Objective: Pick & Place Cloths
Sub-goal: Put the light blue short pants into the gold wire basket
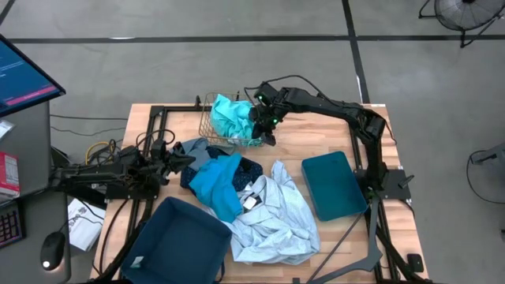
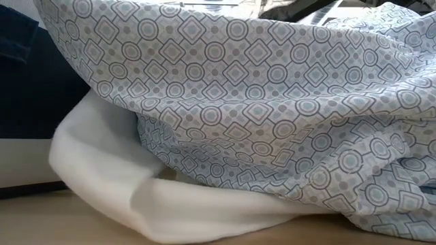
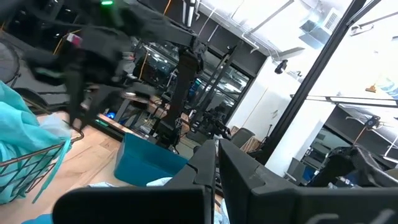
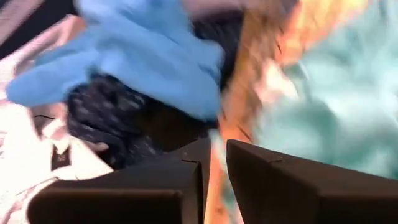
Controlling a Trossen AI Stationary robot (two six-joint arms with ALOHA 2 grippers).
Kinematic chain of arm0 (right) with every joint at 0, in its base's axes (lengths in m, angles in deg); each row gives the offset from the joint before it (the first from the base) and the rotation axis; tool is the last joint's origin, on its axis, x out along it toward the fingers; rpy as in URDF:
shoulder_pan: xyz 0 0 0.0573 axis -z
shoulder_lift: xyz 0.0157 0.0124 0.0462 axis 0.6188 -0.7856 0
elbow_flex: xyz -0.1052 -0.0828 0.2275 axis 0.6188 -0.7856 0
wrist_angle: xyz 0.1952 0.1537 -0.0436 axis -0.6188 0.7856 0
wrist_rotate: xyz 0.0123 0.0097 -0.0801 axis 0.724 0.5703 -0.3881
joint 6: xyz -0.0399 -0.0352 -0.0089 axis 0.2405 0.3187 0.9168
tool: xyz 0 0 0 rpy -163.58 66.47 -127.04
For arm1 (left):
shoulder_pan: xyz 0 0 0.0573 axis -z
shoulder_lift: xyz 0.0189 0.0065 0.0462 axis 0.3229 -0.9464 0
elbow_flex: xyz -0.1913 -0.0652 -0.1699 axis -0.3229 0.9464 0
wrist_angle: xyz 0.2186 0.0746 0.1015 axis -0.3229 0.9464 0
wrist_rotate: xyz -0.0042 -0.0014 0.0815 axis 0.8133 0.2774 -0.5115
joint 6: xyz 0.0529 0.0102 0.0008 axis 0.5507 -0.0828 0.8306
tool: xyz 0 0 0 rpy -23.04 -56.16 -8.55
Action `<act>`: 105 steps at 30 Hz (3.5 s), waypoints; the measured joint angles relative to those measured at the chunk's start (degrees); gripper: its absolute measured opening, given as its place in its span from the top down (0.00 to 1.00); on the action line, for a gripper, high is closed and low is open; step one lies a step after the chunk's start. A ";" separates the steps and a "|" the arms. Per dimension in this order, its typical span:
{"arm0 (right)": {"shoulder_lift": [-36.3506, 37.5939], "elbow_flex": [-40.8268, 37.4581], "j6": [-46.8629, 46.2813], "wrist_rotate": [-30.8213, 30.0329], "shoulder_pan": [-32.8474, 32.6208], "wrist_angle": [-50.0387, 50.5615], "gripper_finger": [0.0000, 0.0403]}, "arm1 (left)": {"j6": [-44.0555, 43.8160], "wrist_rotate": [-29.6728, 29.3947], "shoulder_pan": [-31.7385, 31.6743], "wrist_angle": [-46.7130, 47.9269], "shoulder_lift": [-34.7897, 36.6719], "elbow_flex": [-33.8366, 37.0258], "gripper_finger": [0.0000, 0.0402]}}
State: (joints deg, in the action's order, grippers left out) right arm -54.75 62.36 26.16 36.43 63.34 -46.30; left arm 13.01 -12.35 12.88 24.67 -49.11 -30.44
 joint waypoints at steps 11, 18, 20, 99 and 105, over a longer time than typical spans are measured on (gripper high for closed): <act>2.83 0.07 19.51 -36.79 -13.75 -3.33 0.74 | 0.01 0.04 0.00 0.00 0.00 -0.02 0.99; 0.33 -0.21 20.87 -37.16 -16.92 -0.70 0.50 | -0.01 0.08 0.00 0.02 0.00 -0.02 0.99; -0.15 0.05 21.60 -36.92 -17.52 -1.98 0.46 | -0.01 0.11 0.00 0.00 0.00 -0.02 0.99; 12.26 -26.35 -82.23 -58.16 -26.74 -18.94 0.55 | -0.01 0.25 0.00 -1.25 -3.80 0.00 0.99; 4.05 -26.43 -87.83 -61.06 -24.09 -25.87 0.39 | -0.01 0.25 0.00 -1.38 -3.94 -0.01 0.99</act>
State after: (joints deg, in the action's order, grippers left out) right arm -50.70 35.93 -61.67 -24.63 39.24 -72.17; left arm 13.00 -12.10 12.88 23.28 -53.05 -30.45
